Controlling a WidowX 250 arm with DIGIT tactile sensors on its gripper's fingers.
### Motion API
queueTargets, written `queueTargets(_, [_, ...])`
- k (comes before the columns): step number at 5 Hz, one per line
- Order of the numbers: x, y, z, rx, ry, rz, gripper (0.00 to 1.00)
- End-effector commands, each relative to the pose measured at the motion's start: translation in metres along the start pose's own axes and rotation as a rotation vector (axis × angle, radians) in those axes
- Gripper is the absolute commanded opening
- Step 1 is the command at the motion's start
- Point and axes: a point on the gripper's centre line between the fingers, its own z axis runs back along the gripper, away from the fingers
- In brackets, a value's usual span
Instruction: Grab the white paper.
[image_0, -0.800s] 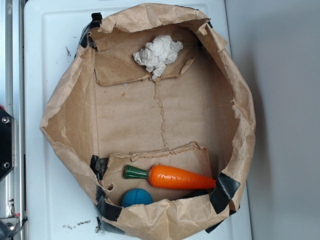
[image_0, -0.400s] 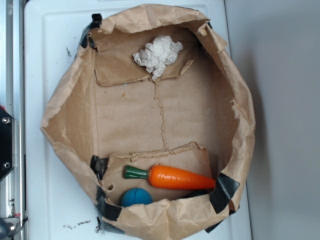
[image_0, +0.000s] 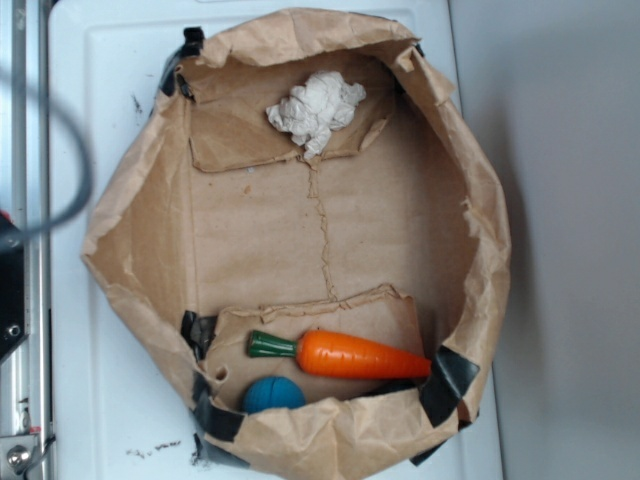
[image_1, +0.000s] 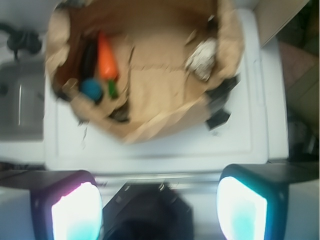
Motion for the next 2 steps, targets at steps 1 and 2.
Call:
queueTargets(1, [0.021, 0.004, -0.026, 0.075, -0.051, -0.021, 1.00])
queueTargets(2, [0.011, -0.024, -0.034, 0.123, -0.036, -0.109, 1.00])
